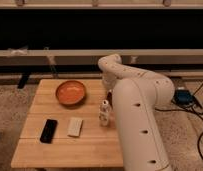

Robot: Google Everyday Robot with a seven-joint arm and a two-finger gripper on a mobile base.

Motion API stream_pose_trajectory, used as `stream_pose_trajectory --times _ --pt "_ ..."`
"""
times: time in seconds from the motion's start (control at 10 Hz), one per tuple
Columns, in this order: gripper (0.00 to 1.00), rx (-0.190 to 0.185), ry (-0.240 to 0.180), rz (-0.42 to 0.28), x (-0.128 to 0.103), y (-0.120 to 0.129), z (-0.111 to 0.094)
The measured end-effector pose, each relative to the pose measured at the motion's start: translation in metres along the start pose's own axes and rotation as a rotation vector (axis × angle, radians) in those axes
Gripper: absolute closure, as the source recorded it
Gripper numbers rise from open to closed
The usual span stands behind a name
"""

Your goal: Drag the pepper across the table

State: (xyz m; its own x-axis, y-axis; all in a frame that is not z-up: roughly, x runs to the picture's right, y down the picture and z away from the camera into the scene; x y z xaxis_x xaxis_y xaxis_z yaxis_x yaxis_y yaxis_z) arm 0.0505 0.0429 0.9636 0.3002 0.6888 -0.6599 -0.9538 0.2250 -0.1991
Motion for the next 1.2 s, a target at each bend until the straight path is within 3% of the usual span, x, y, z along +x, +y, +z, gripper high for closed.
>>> stream_pose_trajectory --times 0.8,0.9,1.2 --pt "0.97 -0.04 -0.078 -0.097 -0.044 0.068 -0.005" --pt "0.9 -0.043 -0.084 -0.107 -0.047 0.073 -0.006" --pt "0.58 -0.057 -0.132 -0.142 -0.048 0.088 -0.023"
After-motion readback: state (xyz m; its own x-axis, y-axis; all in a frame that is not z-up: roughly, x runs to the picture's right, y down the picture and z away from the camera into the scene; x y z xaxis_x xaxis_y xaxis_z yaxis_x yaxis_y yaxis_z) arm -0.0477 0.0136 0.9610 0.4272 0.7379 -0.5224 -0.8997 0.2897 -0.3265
